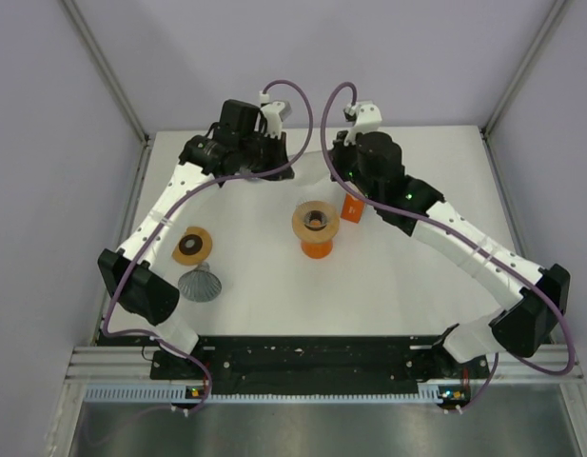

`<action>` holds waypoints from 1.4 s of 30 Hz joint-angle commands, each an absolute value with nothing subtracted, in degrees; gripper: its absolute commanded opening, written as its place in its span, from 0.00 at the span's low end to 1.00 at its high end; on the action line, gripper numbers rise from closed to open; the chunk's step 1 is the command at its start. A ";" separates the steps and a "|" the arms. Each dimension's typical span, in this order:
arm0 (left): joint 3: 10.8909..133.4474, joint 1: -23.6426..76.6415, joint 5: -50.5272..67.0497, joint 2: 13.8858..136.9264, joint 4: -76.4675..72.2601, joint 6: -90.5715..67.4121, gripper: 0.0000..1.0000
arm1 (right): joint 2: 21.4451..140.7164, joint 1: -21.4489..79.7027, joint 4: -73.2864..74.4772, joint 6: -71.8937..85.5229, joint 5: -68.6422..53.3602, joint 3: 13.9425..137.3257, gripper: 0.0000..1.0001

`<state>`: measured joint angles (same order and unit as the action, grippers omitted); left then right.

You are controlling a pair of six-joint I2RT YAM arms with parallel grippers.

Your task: Place the coffee filter in the dripper

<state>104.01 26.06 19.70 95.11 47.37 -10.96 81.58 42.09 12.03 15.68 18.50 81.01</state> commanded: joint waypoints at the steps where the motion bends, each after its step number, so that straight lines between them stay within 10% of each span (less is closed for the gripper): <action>1: 103.53 25.49 15.82 92.99 47.46 -7.91 0.00 | 77.87 40.52 8.97 10.30 18.11 81.30 0.00; 21: 107.40 27.51 18.54 92.64 50.71 -5.27 0.00 | 84.99 40.52 10.46 2.11 8.26 84.90 0.36; 26: 108.28 27.51 18.90 93.08 52.03 -3.79 0.00 | 86.04 40.52 10.63 0.97 13.86 85.43 0.01; 42: 108.37 27.51 8.17 92.81 54.05 5.80 0.04 | 84.02 39.73 14.06 -2.11 18.73 84.81 0.00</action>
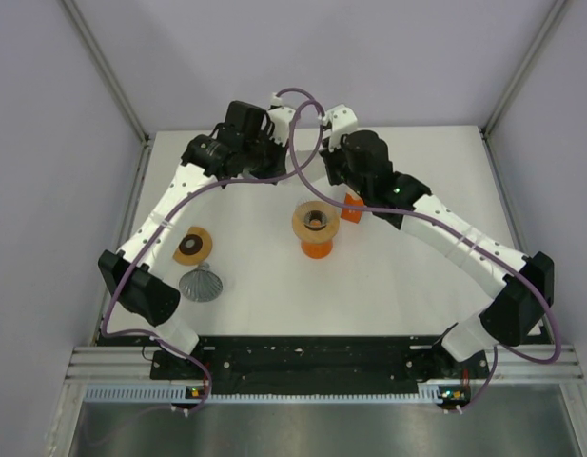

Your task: Place the coffee filter in the dripper

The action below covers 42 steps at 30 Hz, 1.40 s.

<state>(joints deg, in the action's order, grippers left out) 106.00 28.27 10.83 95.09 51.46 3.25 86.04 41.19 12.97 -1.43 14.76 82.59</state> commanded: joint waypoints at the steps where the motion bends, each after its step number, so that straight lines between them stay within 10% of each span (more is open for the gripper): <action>1: 108.46 27.42 9.39 92.73 54.40 6.06 0.13 | 84.11 39.73 14.24 -1.76 18.11 84.99 0.00; 4: 110.73 27.25 15.88 92.81 57.20 5.98 0.45 | 84.46 39.81 18.61 2.00 16.44 87.18 0.00; 9: 117.68 24.35 26.44 93.95 63.10 4.57 0.61 | 85.08 39.73 30.65 7.72 13.72 93.24 0.00; 37: 105.30 21.01 28.91 93.51 54.58 -5.01 0.59 | 102.57 37.27 57.75 12.39 -3.16 108.72 0.00; 42: 104.15 21.53 30.93 95.45 54.05 -5.10 0.54 | 102.83 37.18 57.74 11.34 -2.64 110.65 0.42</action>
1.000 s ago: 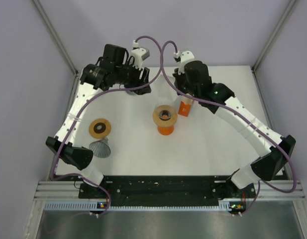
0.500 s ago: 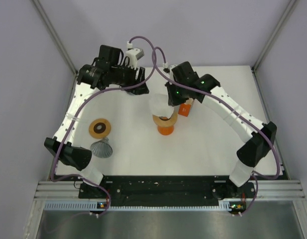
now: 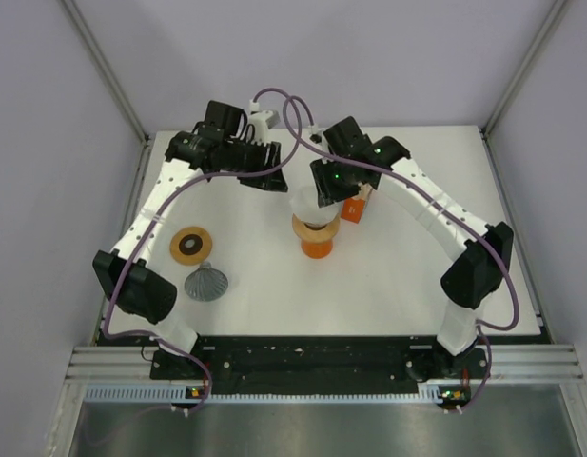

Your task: Place the coffee filter in the dripper

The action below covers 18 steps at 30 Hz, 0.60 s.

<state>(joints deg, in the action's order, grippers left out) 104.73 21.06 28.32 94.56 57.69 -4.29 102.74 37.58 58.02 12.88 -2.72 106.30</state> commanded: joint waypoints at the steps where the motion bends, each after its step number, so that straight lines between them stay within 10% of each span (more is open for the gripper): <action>1: 103.98 21.62 31.02 95.71 54.14 -4.92 0.54 | 102.66 37.09 57.74 11.25 -2.46 111.44 0.47; 11: 105.99 21.53 29.45 95.71 54.23 -4.66 0.56 | 101.43 37.00 57.66 7.65 -1.84 118.21 0.67; 18: 100.91 20.31 29.80 93.43 49.32 -10.80 0.58 | 98.09 38.67 52.57 7.47 -7.29 108.56 0.19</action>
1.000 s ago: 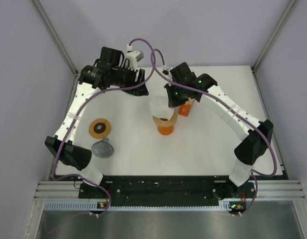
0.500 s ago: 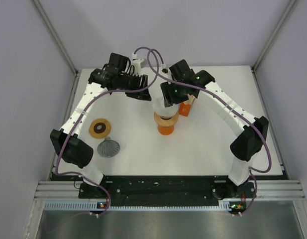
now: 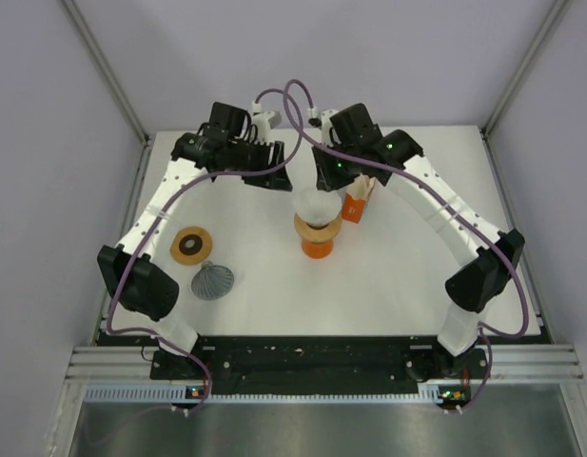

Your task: Place the coffee filter in the dripper

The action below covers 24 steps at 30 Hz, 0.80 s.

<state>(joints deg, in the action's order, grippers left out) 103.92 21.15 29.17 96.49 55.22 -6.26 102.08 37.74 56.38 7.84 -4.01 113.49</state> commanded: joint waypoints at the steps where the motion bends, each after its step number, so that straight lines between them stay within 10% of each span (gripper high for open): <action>1: 99.68 20.22 29.79 92.91 48.00 -12.12 0.58 | 97.82 39.02 51.78 7.56 -7.64 106.80 0.13; 4: 96.60 20.13 30.41 92.81 45.53 -15.28 0.58 | 98.96 39.64 51.15 8.70 -7.83 103.98 0.00; 24: 90.97 20.74 35.77 97.38 42.36 -19.25 0.45 | 108.28 40.61 50.27 8.70 -6.50 102.83 0.00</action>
<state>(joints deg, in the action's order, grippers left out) 91.42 20.03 33.47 96.97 45.34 -19.51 107.66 39.75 51.72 8.73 -7.05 102.74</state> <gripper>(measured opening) 0.448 0.003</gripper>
